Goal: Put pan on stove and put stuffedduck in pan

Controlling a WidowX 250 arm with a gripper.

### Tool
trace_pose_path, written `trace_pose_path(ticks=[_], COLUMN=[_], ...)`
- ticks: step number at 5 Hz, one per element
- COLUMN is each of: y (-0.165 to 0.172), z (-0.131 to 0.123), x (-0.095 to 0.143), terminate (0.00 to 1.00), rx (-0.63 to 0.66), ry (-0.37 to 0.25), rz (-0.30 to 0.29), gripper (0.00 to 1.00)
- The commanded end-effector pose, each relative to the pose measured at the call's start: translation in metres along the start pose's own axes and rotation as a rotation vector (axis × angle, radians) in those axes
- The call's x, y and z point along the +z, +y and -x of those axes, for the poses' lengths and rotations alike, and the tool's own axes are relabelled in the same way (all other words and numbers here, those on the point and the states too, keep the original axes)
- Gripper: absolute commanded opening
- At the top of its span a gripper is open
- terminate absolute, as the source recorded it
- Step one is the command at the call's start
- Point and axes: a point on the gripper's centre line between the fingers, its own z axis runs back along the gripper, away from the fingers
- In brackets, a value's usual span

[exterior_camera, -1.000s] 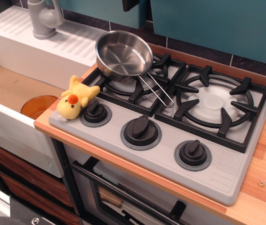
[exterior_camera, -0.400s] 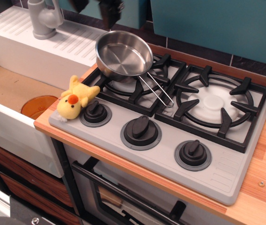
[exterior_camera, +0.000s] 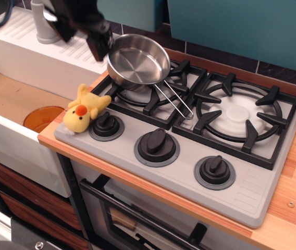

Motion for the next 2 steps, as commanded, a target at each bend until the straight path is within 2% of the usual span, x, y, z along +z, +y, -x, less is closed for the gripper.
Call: trace_pose_path(ticks=[1, 2], y=[-0.002, -0.008], z=[0.024, 0.038], x=[0.015, 0.011], terminate=[0.0, 0.0], rx=[0.021, 0.027], ry=[-0.086, -0.103], rz=[-0.06, -0.071], gripper=[1.0, 1.0])
